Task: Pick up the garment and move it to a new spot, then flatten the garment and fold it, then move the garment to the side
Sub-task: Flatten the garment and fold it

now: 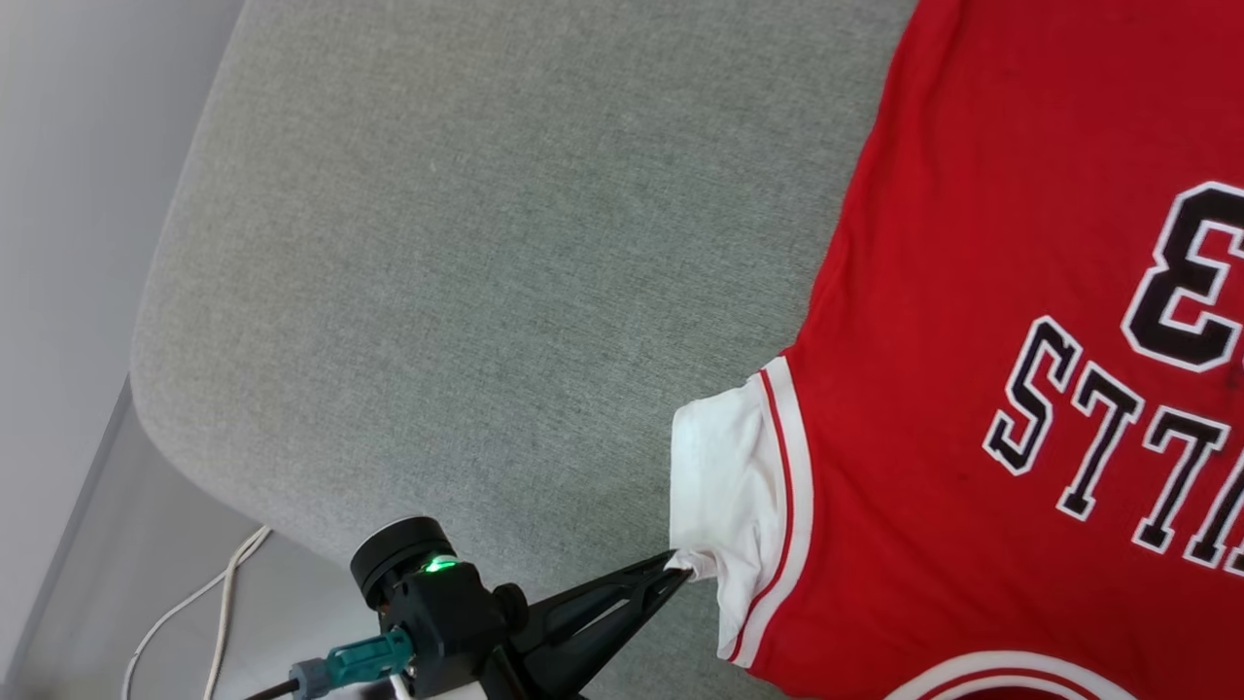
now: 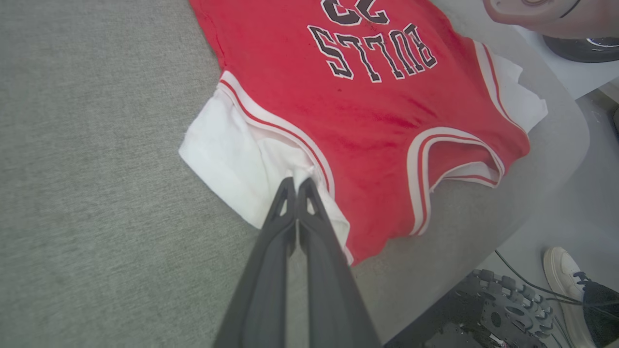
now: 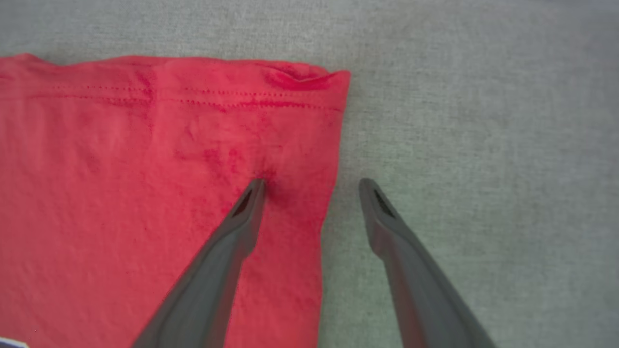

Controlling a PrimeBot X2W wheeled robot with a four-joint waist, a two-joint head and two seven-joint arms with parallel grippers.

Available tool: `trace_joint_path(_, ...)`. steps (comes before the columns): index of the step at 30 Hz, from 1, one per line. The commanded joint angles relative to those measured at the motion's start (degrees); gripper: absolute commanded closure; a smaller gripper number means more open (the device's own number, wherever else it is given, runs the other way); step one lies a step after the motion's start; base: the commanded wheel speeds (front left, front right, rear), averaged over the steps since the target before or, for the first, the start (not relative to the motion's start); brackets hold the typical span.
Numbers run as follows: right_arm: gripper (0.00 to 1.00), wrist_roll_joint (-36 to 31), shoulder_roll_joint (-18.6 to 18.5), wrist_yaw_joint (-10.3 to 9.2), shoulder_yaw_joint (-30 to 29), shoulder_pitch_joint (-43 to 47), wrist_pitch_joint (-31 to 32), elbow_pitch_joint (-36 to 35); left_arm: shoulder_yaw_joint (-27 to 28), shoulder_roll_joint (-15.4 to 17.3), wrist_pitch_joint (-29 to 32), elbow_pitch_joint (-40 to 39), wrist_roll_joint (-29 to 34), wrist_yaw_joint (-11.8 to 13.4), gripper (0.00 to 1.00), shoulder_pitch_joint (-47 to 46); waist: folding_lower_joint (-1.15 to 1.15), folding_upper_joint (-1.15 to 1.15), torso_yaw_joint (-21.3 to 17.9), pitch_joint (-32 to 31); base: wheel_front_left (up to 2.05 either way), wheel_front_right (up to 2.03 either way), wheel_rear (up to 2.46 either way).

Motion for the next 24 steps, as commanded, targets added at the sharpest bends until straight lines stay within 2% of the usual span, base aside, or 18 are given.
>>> trace_joint_path(1,0.00,-0.69,0.11,-0.02,-0.13,-0.52,0.56,0.09,-0.49,-0.43,-0.65,0.39,0.13,-0.31,1.00,-1.42,-0.01,0.00,1.67,1.71,0.00,0.00,0.00)
trace_joint_path(8,0.00,0.00,2.12,-0.01,0.28,4.04,2.49,0.54,-2.17,-0.76,-2.50,2.19,-0.53,-0.29,1.00,-2.90,-0.01,0.00,2.49,2.36,0.00,0.00,0.00)
trace_joint_path(9,0.26,0.07,1.94,-0.01,0.32,5.20,3.23,0.60,-2.35,-0.75,-2.77,2.44,-0.64,-0.30,1.00,-3.15,-0.01,0.00,2.57,2.42,0.00,0.00,0.00)
trace_joint_path(10,0.86,0.23,1.55,-0.01,0.50,6.11,3.61,0.53,-2.58,-0.79,-3.01,2.70,-0.78,-0.30,1.00,-3.35,-0.01,0.00,2.62,2.45,0.00,0.00,0.00)
trace_joint_path(11,1.00,0.06,1.10,-0.01,0.53,6.61,3.77,0.43,-2.84,-0.83,-3.20,2.95,-0.81,-0.31,1.00,-3.47,-0.01,0.00,2.67,2.42,0.00,0.00,0.00)
trace_joint_path(17,1.00,-0.02,0.50,-0.02,-0.73,8.40,2.24,0.01,-3.54,-0.45,-4.67,4.82,-1.29,-0.35,1.00,-4.39,-0.01,0.00,1.84,0.32,0.00,0.00,0.00)
trace_joint_path(24,1.00,1.77,1.19,-0.03,-0.98,12.18,-0.32,1.06,-2.21,0.65,-5.69,5.67,-1.62,1.02,1.00,-3.45,-0.01,0.00,-2.18,-5.74,0.00,0.00,0.00)
